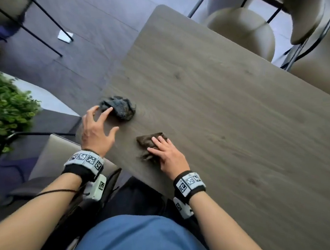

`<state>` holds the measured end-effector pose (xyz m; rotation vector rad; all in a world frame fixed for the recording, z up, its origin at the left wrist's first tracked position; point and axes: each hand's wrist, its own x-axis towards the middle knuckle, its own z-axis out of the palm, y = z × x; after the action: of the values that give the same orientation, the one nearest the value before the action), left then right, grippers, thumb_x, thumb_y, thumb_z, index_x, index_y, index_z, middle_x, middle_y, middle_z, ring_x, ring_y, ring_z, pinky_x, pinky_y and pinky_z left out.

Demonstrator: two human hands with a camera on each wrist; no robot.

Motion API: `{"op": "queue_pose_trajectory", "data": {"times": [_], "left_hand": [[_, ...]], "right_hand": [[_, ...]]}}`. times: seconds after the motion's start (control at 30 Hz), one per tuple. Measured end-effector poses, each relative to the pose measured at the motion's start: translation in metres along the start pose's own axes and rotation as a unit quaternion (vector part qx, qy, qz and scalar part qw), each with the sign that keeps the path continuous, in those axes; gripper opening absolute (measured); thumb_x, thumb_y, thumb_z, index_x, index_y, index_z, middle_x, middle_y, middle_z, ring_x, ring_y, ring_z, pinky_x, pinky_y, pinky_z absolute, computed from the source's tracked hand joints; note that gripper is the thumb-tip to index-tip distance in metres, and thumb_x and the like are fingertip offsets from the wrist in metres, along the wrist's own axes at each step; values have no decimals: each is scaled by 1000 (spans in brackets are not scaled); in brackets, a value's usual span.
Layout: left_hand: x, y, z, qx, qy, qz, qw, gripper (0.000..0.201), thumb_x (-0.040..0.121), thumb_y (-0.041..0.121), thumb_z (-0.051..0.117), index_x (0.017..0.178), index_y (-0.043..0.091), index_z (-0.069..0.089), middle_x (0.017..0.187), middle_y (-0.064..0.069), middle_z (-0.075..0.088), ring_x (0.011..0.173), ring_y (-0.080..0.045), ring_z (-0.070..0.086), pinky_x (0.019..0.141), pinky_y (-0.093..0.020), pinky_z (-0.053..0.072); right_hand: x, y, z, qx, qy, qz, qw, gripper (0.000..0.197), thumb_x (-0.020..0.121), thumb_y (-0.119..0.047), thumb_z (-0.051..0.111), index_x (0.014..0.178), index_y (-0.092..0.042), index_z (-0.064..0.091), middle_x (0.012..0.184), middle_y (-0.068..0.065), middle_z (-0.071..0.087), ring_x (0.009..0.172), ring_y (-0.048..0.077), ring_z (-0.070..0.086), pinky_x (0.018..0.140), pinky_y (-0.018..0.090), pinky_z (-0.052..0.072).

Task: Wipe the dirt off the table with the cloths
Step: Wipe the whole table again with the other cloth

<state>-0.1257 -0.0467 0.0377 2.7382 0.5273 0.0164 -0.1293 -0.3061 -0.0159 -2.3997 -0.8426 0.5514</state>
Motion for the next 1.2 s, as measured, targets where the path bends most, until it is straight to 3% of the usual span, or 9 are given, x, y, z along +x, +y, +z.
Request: {"op": "queue_pose_trajectory", "data": {"times": [0.2,0.33,0.47,0.67,0.83,0.9,1.0,1.1,1.2], "left_hand": [[58,7,20,34,-125,5,992,68,73,26,82,137,30,57,131,-9,49,117,-34,51,98,-46,49],[99,27,24,27,-156,23,987,55,72,27,80,124,33,62,113,-6,51,101,-33,59,86,-43,54],[152,58,31,9,-159,38,986,50,74,29,79,121,34,63,110,-6,53,95,-35,64,87,-42,54],[226,111,54,-83,-155,59,983,65,71,35,88,130,32,61,123,-9,56,114,-28,59,101,-34,46],[240,103,47,-148,-189,139,961,70,71,28,88,135,29,62,127,-6,57,109,-23,61,102,-33,48],[230,76,38,-159,-167,154,961,65,73,25,87,133,29,63,127,-5,56,109,-21,60,102,-34,49],[190,14,27,-141,-134,118,974,57,78,18,82,131,28,65,128,-3,56,115,-20,59,104,-35,47],[124,-52,11,-116,-107,29,987,52,82,-1,69,130,21,66,125,-9,58,116,-28,59,105,-36,45],[54,-107,-6,-97,-97,-60,989,54,83,-7,63,130,17,66,123,-11,61,114,-31,60,104,-40,46]], "right_hand": [[37,92,-70,29,129,172,976,61,79,6,57,131,-27,60,151,5,40,143,27,32,119,27,11],[53,129,-117,23,139,275,951,58,83,3,49,130,-30,61,152,4,38,143,24,31,118,29,22],[50,121,-125,20,114,298,947,61,85,4,47,135,-29,57,155,3,33,145,22,27,118,32,22],[41,80,-98,32,148,383,911,68,85,6,44,142,-31,46,159,4,24,147,23,20,114,39,26],[48,64,-102,56,183,423,886,64,84,10,43,134,-28,58,153,3,37,144,19,28,112,33,24],[61,46,-96,82,227,402,883,60,83,9,44,129,-25,63,147,4,46,141,19,36,111,23,23],[97,-6,-62,103,206,288,929,60,80,10,48,126,-25,65,145,3,49,138,20,40,111,22,25],[133,-72,-15,125,97,125,979,63,75,11,51,127,-23,64,146,3,48,138,25,41,106,39,43],[150,-124,16,108,-69,-14,992,51,83,1,51,128,-21,63,148,3,46,139,26,38,103,43,45]]}}
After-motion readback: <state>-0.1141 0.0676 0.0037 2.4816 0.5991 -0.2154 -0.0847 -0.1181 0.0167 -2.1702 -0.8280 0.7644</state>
